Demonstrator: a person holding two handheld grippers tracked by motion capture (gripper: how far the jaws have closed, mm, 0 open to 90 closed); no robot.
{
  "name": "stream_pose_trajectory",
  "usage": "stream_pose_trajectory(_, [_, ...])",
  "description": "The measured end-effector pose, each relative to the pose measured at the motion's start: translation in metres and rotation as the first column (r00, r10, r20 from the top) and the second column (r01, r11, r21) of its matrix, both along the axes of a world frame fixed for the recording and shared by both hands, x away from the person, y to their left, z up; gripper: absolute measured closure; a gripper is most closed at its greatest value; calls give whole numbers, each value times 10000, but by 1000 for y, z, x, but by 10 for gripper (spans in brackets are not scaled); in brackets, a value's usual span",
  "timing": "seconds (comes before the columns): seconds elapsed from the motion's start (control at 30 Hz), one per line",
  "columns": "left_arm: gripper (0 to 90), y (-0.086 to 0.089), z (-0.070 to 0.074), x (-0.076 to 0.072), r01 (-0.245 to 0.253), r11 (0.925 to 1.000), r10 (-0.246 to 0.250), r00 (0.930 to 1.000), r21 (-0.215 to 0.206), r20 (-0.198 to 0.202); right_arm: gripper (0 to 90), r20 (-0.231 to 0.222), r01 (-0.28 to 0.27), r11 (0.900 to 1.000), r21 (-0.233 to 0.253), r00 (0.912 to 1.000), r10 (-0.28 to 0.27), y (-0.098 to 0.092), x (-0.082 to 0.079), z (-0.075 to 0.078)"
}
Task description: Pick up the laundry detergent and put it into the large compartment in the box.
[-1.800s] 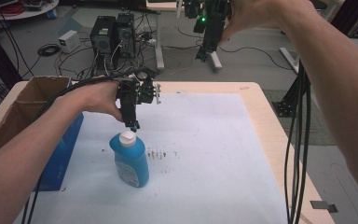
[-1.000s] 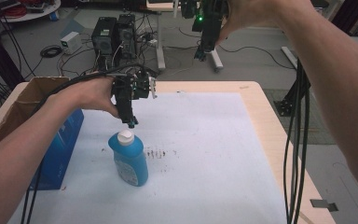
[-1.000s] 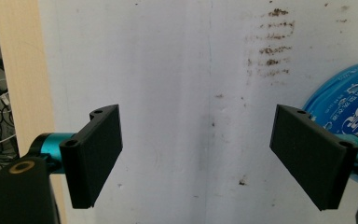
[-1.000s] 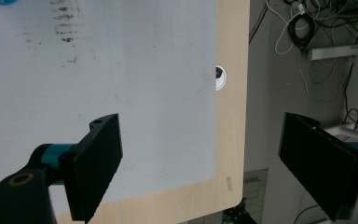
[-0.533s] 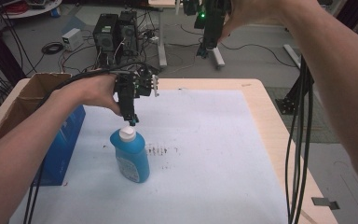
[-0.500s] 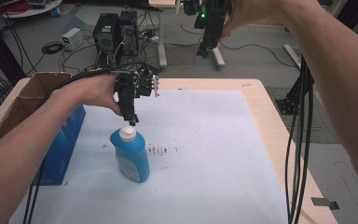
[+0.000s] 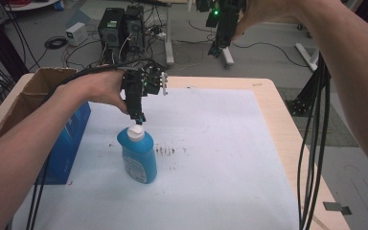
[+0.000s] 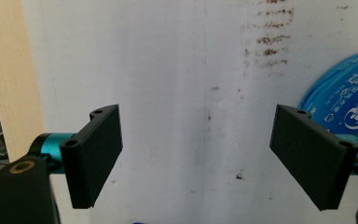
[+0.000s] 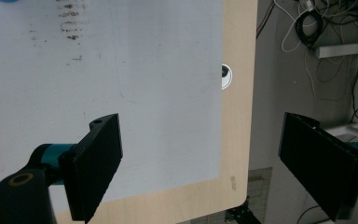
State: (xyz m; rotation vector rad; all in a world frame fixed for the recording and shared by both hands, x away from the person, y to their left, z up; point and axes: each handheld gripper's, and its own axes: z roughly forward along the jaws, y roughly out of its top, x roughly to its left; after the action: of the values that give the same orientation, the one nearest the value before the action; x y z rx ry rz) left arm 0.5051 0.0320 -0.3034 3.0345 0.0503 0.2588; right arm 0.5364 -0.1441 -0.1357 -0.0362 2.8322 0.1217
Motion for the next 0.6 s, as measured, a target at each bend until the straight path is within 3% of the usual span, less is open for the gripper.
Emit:
stream_pose_trajectory(0.27, [169,-2,4,-4,119,9999,-119,9999,9,106,128,52,17,10000,21,10000,-17,-4,-2,-1])
stream_pose_trajectory(0.47, [169,2,17,-8,118,9995,-109,9995,-296,287,128,-64,-24,9999,153,10000,25,-4,-3,-3])
stream_pose_trajectory(0.6, [169,7,28,-12,176,9993,-162,9990,-338,421,128,-190,-66,9999,154,9998,69,-3,-2,-13])
